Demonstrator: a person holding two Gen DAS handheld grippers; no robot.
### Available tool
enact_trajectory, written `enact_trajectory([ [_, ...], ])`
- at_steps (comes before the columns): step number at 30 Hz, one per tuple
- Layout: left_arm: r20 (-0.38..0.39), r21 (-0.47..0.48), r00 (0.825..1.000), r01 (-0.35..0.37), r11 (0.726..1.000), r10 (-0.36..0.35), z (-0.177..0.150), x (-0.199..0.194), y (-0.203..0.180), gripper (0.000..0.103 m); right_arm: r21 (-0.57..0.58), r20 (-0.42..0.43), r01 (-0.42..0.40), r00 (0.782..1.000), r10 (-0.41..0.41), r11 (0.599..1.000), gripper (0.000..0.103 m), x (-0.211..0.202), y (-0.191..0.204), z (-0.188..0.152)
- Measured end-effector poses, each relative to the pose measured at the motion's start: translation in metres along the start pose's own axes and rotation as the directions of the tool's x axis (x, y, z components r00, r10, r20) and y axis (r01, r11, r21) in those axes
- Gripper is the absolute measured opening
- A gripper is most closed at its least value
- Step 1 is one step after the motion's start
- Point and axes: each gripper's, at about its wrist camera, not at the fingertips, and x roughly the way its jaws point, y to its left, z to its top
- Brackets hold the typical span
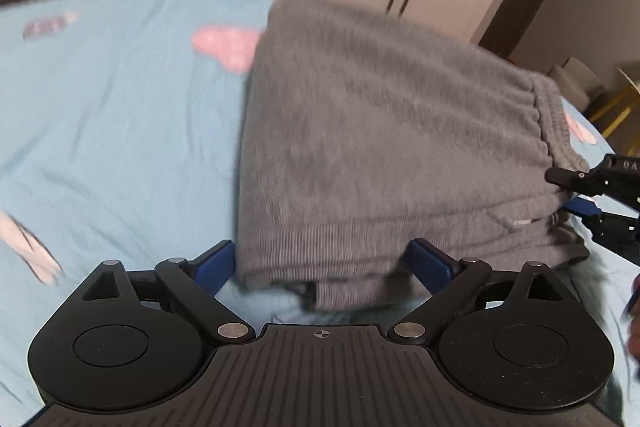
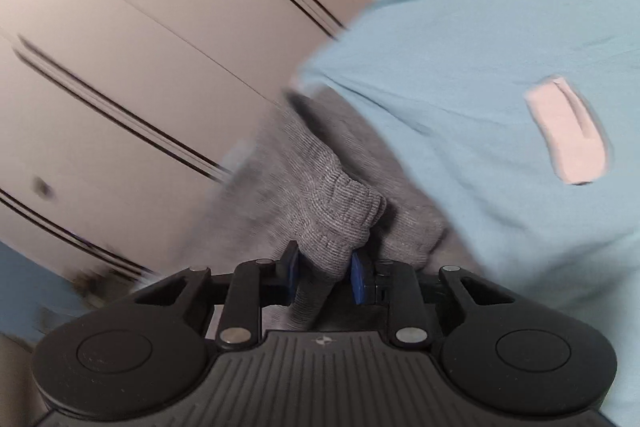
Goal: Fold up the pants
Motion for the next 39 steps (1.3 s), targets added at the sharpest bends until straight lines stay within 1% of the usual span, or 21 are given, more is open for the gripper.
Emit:
enact_trajectory([
  [3, -0.042, -0.068, 0.999, -0.006, 0.998, 0.003, -0.002, 0.002, 0.012, 0.102, -0.144, 0.022, 0.024, 1.0, -0.021, 0.989, 0.026, -0.004, 0.014, -0.007],
  [4, -0.059, -0.1, 0.998, -0.01, 0.995, 0.004, -0.003, 0.003, 0.017, 0.102, -0.179, 0.033, 0.052, 0.998, -0.047, 0.982, 0.038, -0.01, 0.022, -0.009],
  [5, -0.063, -0.114, 0.998, -0.016, 0.993, 0.009, -0.004, 0.001, 0.019, 0.102, -0.229, 0.054, 0.108, 0.994, -0.098, 0.967, 0.073, -0.019, 0.031, -0.014],
  [6, -0.065, -0.113, 0.998, -0.034, 0.993, 0.026, -0.006, -0.002, 0.019, 0.101, -0.282, 0.082, 0.191, 0.981, -0.175, 0.94, 0.091, -0.025, 0.038, -0.02],
  [7, -0.076, -0.099, 0.994, -0.08, 0.992, 0.072, -0.007, -0.006, 0.016, 0.101, -0.337, 0.12, 0.274, 0.961, -0.248, 0.901, 0.098, -0.032, 0.044, -0.029],
  [8, -0.088, -0.081, 0.989, -0.13, 0.988, 0.123, -0.008, -0.009, 0.013, 0.101, -0.404, 0.14, 0.312, 0.95, -0.279, 0.86, 0.098, -0.04, 0.047, -0.04],
  [10, -0.1, -0.051, 0.974, -0.207, 0.977, 0.202, -0.01, -0.023, 0.005, 0.101, -0.488, 0.1, 0.283, 0.958, -0.269, 0.825, 0.098, -0.055, 0.045, -0.062],
  [12, -0.077, -0.042, 0.961, -0.268, 0.962, 0.264, -0.013, -0.045, -0.004, 0.101, -0.533, 0.063, 0.234, 0.969, -0.238, 0.813, 0.098, -0.074, 0.037, -0.087],
  [14, -0.025, -0.009, 0.964, -0.264, 0.965, 0.263, -0.014, -0.074, -0.021, 0.101, -0.546, 0.053, 0.237, 0.967, -0.249, 0.804, 0.098, -0.092, 0.025, -0.108],
  [16, 0.026, 0.044, 0.962, -0.271, 0.962, 0.27, -0.014, -0.107, -0.046, 0.101, -0.518, 0.051, 0.26, 0.96, -0.274, 0.815, 0.098, -0.102, 0.015, -0.116],
  [18, 0.072, 0.109, 0.951, -0.308, 0.945, 0.301, -0.012, -0.134, -0.072, 0.101, -0.467, 0.024, 0.254, 0.961, -0.275, 0.847, 0.098, -0.109, 0.011, -0.112],
  [20, 0.069, 0.151, 0.941, -0.337, 0.929, 0.33, -0.007, -0.156, -0.093, 0.101, -0.432, 0.03, 0.29, 0.951, -0.308, 0.854, 0.098, -0.119, 0.023, -0.108],
  [22, 0.017, 0.172, 0.945, -0.325, 0.93, 0.327, 0.005, -0.17, -0.107, 0.101, -0.438, 0.031, 0.329, 0.935, -0.352, 0.836, 0.098, -0.127, 0.038, -0.104],
  [25, -0.086, 0.173, 0.947, -0.29, 0.941, 0.308, 0.021, -0.197, -0.121, 0.101, -0.523, -0.022, 0.279, 0.94, -0.34, 0.806, 0.098, -0.139, 0.066, -0.097],
  [28, -0.152, 0.191, 0.925, -0.32, 0.928, 0.35, 0.039, -0.23, -0.132, 0.101, -0.587, -0.049, 0.268, 0.93, -0.364, 0.764, 0.098, -0.15, 0.097, -0.089],
  [31, -0.072, 0.251, 0.895, -0.41, 0.877, 0.439, 0.059, -0.257, -0.154, 0.101, -0.618, -0.031, 0.25, 0.939, -0.342, 0.745, 0.098, -0.162, 0.122, -0.08],
  [33, 0.025, 0.304, 0.895, -0.431, 0.849, 0.445, 0.067, -0.262, -0.164, 0.102, -0.616, -0.024, 0.252, 0.941, -0.338, 0.746, 0.098, -0.164, 0.135, -0.072],
  [34, 0.066, 0.309, 0.888, -0.452, 0.836, 0.456, 0.067, -0.262, -0.165, 0.102, -0.605, -0.026, 0.262, 0.937, -0.348, 0.752, 0.098, -0.164, 0.141, -0.068],
  [35, 0.078, 0.298, 0.879, -0.471, 0.83, 0.47, 0.065, -0.259, -0.162, 0.102, -0.585, -0.027, 0.277, 0.933, -0.36, 0.762, 0.098, -0.164, 0.146, -0.065],
  [37, 0.035, 0.274, 0.868, -0.484, 0.831, 0.494, 0.059, -0.245, -0.152, 0.102, -0.565, -0.042, 0.283, 0.928, -0.37, 0.775, 0.098, -0.166, 0.156, -0.061],
  [39, 0.001, 0.26, 0.857, -0.498, 0.828, 0.515, 0.05, -0.225, -0.142, 0.102, -0.574, -0.048, 0.278, 0.928, -0.37, 0.77, 0.098, -0.165, 0.164, -0.063],
])
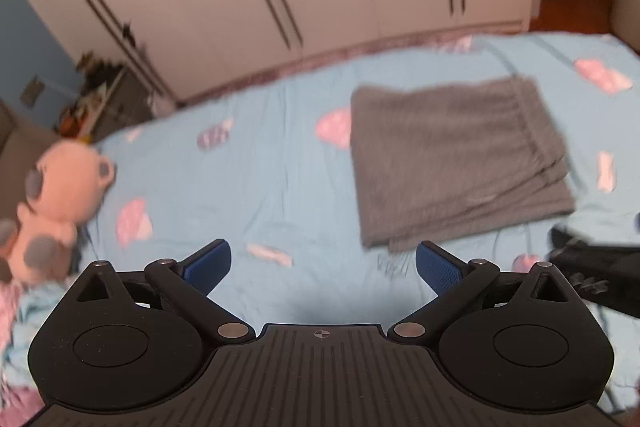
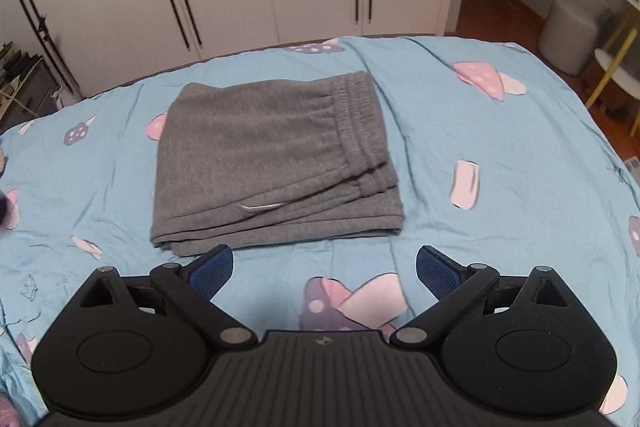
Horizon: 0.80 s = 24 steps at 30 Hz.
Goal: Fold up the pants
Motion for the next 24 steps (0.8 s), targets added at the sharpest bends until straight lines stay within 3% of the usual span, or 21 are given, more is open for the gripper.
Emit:
enact_trajectory([
  [2, -0.042, 0.01, 0.999, -0.003, 1.0, 0.003, -0.003, 0.023, -0.008, 0.102, -0.017, 0.017, 0.037, 0.999, -0.036, 0.999, 0.098, -0.002, 0.008, -0.001],
  [6, -0.003, 0.087, 0.999, 0.042, 0.995, -0.042, -0.016, 0.042, -0.018, 0.102, -0.035, -0.011, 0.079, 0.997, -0.079, 0.996, 0.098, 0.001, 0.018, -0.011],
  [10, -0.019, 0.003, 0.99, 0.14, 0.99, -0.139, -0.029, 0.057, 0.005, 0.102, -0.052, -0.021, 0.129, 0.991, -0.13, 0.99, 0.098, 0.014, 0.024, -0.013],
  [15, -0.074, -0.037, 0.99, 0.121, 0.992, -0.123, -0.038, 0.083, 0.019, 0.102, -0.087, 0.005, 0.155, 0.988, -0.155, 0.984, 0.098, 0.023, 0.038, -0.013],
  [24, -0.072, -0.122, 0.987, 0.132, 0.984, -0.142, -0.029, 0.104, 0.035, 0.102, -0.147, -0.022, 0.175, 0.983, -0.181, 0.974, 0.098, 0.043, 0.049, -0.012],
])
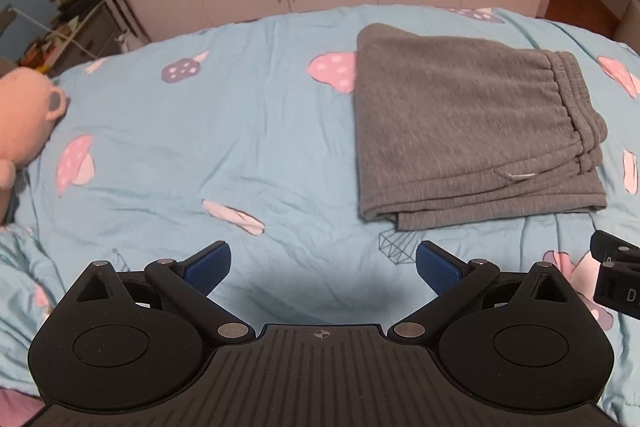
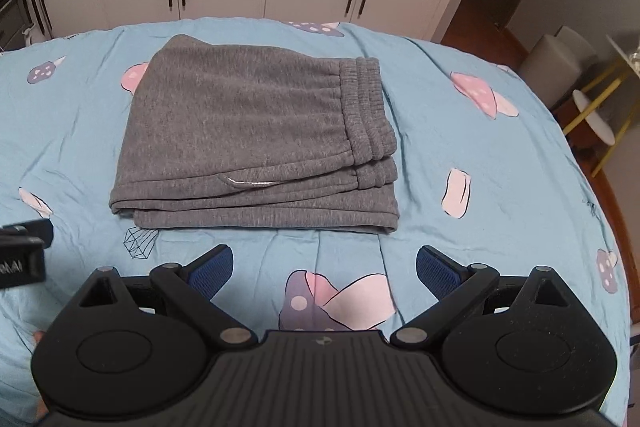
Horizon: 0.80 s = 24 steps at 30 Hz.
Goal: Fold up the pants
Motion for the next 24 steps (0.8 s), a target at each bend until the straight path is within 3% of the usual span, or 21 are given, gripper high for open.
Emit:
enact_trajectory([
  [8, -0.003, 0.031, 1.0, 0.03, 0.999, -0.03, -0.002, 0.012, -0.019, 0.102, 0.012, 0.029, -0.034, 0.999, 0.033, 0.999, 0.098, 0.005, -0.004, 0.0],
  [11, -0.008, -0.003, 0.999, 0.053, 0.999, -0.053, 0.0, 0.012, -0.017, 0.102, 0.018, 0.038, -0.048, 0.998, 0.048, 0.999, 0.098, 0.011, -0.007, 0.0],
  [16, 0.022, 0.051, 1.0, -0.021, 0.998, 0.02, 0.003, 0.013, -0.026, 0.102, 0.013, 0.039, -0.044, 0.998, 0.043, 0.999, 0.098, 0.023, -0.012, -0.002],
  [24, 0.008, 0.074, 0.999, -0.032, 0.997, 0.031, -0.001, 0.021, -0.042, 0.102, 0.044, 0.011, -0.069, 0.998, 0.068, 0.997, 0.098, 0.04, -0.03, -0.008],
])
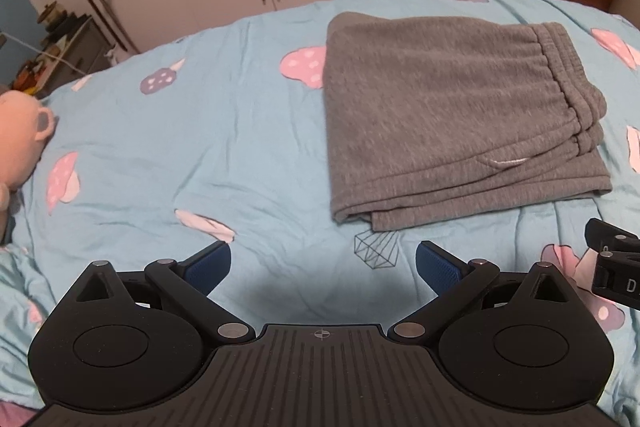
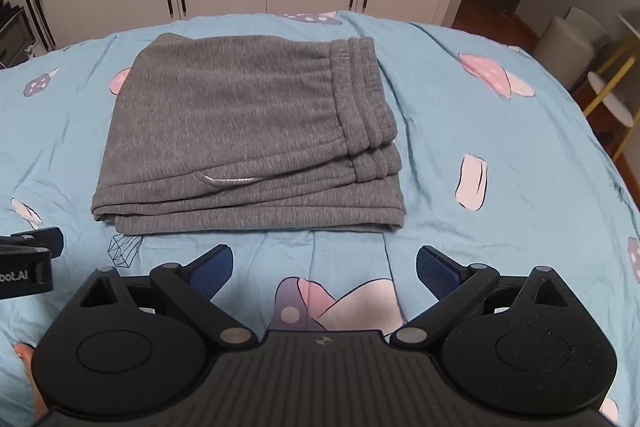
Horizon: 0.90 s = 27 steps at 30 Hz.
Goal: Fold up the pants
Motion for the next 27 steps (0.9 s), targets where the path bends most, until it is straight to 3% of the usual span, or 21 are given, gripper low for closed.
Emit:
enact_trajectory([
  [27, -0.007, 0.05, 1.0, 0.003, 0.999, -0.003, -0.005, 0.0, -0.018, 0.102, 0.033, 0.007, -0.013, 1.0, 0.013, 0.999, 0.098, -0.005, -0.013, -0.008],
])
